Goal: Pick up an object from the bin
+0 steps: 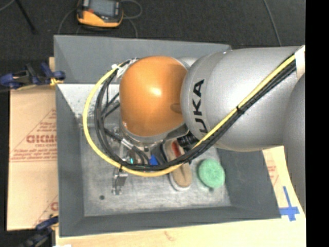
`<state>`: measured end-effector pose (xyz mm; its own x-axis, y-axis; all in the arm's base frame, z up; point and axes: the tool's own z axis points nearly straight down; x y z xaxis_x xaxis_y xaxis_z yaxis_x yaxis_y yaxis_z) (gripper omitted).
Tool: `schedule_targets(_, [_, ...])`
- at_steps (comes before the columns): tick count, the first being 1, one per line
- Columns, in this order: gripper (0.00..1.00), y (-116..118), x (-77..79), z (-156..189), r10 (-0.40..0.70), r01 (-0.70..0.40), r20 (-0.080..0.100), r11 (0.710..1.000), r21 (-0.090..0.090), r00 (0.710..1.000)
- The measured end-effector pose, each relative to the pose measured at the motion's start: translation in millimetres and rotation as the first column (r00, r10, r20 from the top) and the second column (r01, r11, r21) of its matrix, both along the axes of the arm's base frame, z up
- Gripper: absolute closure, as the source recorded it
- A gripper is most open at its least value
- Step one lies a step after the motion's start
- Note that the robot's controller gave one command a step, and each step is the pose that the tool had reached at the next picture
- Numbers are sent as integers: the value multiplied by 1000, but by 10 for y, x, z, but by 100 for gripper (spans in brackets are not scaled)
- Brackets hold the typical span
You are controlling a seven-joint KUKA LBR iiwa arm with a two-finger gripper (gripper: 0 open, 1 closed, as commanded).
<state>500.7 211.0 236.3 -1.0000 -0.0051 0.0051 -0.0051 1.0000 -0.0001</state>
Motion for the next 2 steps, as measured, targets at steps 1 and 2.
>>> schedule_targets(1, [0, -13, 19, 45, -5, 5, 8, 1000, 2, 1000])
schedule_targets(2, [0, -181, 484, -606, 14, -14, 14, 1000, 4, 1000])
